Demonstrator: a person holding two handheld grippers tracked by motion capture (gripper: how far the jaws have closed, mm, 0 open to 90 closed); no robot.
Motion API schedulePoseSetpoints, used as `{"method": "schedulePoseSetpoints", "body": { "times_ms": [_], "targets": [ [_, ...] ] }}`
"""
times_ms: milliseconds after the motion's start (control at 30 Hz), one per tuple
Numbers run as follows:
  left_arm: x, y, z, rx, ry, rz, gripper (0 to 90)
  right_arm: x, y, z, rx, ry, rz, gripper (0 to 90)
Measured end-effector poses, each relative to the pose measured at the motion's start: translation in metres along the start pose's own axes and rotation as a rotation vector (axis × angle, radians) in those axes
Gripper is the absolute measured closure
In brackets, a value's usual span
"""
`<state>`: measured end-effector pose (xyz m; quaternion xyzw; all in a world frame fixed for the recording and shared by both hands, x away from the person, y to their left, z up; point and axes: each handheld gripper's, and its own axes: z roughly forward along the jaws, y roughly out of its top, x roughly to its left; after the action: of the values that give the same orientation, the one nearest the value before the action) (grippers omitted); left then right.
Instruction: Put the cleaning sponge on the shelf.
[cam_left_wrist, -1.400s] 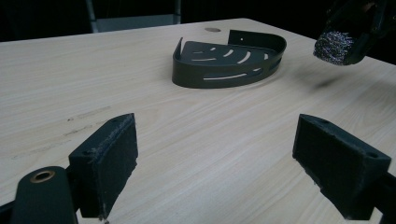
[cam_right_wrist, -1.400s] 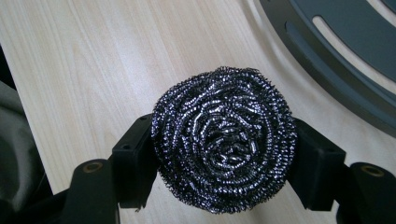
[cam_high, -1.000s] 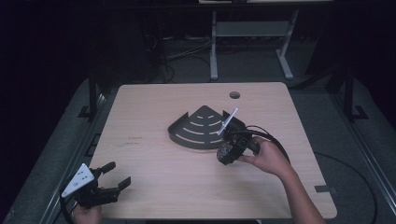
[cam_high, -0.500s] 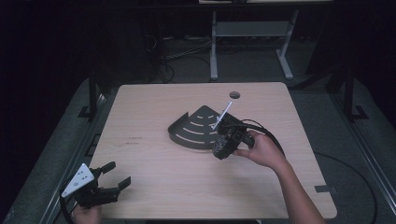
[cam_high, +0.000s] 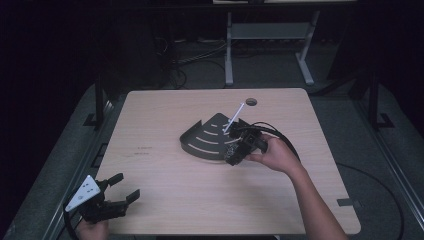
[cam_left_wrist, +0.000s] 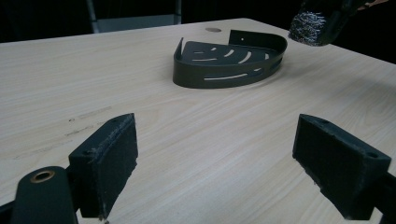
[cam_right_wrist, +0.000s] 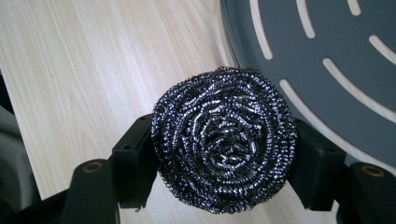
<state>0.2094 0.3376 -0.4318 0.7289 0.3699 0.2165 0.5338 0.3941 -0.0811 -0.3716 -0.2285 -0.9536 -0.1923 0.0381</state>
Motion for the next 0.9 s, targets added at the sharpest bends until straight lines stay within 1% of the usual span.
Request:
{"method": "schedulePoseSetpoints", "body": {
  "times_ms": [100,300,333,567,767,833,900],
  "targets": [
    [0.000,0.000,0.000,-0.001,-0.001,0.000,13.3,-0.003,0.004,0.002,0.000,0.007,-0.002,32.6],
    [0.000,0.000,0.001,0.003,-0.002,0.003,13.3,-0.007,0.012,0.002,0.001,0.007,0.000,32.6],
    [0.000,0.000,0.001,0.002,-0.003,0.002,13.3,-0.009,0.014,0.002,-0.003,0.015,0.002,32.6],
    [0.000,0.000,0.001,0.001,-0.004,0.001,13.3,-0.013,0.023,0.003,0.001,0.016,0.000,32.6],
    [0.000,0.000,0.000,0.001,-0.002,0.001,13.3,-0.016,0.031,0.006,0.018,0.012,-0.001,32.6],
    [0.000,0.000,0.000,-0.002,-0.001,-0.001,13.3,-0.019,0.034,0.007,0.006,0.022,0.002,32.6],
    [0.000,0.000,0.000,-0.001,-0.002,0.000,13.3,-0.020,0.036,0.008,0.008,0.025,0.006,32.6]
  ]
}}
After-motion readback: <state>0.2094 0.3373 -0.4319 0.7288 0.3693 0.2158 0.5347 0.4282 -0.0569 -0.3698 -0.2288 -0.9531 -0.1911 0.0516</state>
